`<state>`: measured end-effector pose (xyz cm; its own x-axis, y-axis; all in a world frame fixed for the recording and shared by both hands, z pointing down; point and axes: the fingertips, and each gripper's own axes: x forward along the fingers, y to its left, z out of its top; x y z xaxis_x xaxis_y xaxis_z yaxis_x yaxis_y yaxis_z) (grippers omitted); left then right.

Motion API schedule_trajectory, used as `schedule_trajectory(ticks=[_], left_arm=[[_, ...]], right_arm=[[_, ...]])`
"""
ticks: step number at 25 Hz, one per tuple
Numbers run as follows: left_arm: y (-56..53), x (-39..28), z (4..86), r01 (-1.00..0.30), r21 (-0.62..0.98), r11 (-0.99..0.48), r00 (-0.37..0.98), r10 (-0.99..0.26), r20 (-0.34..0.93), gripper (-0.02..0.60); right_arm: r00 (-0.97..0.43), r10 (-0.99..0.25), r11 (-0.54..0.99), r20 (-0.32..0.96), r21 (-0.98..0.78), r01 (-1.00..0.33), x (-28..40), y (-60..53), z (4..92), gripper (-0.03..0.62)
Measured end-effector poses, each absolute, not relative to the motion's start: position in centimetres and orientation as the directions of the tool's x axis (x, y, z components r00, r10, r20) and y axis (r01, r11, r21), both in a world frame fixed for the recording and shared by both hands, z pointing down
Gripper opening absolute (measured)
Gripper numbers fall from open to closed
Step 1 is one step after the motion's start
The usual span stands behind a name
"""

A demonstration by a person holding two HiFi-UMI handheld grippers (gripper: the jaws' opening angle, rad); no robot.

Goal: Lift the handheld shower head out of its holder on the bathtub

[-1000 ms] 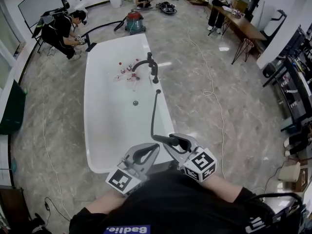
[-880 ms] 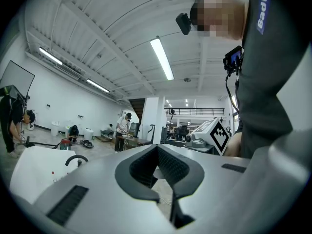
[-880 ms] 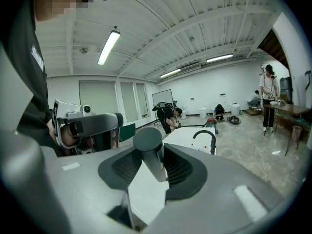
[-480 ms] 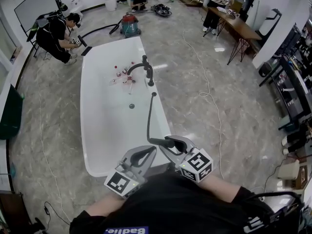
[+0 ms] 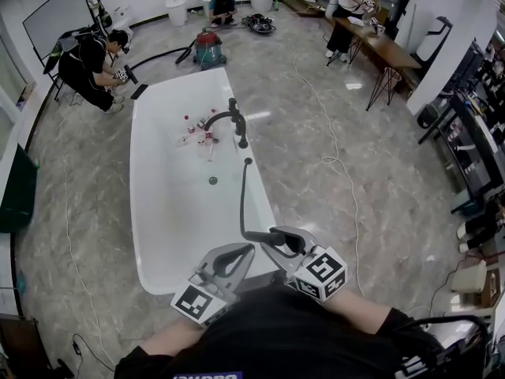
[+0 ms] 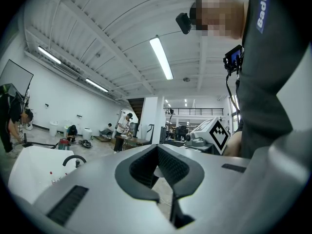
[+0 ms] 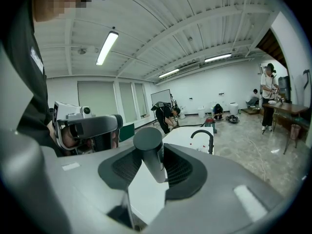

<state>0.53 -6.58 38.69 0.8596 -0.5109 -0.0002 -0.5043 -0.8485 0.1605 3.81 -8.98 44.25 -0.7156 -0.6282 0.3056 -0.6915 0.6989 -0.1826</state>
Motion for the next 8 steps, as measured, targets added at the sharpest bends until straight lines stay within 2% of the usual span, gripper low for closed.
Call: schedule_trajectory(ticks=[8], left_arm=[[-6.19,0.16,38.89,-0.504,0.152,-0.850,0.860,-0.510,-0.002,0.005]], right_arm=[[-0.714,-0.631,0.696,0.302,-0.186,-0.693,3.47,-8.73,44.45,0.133]])
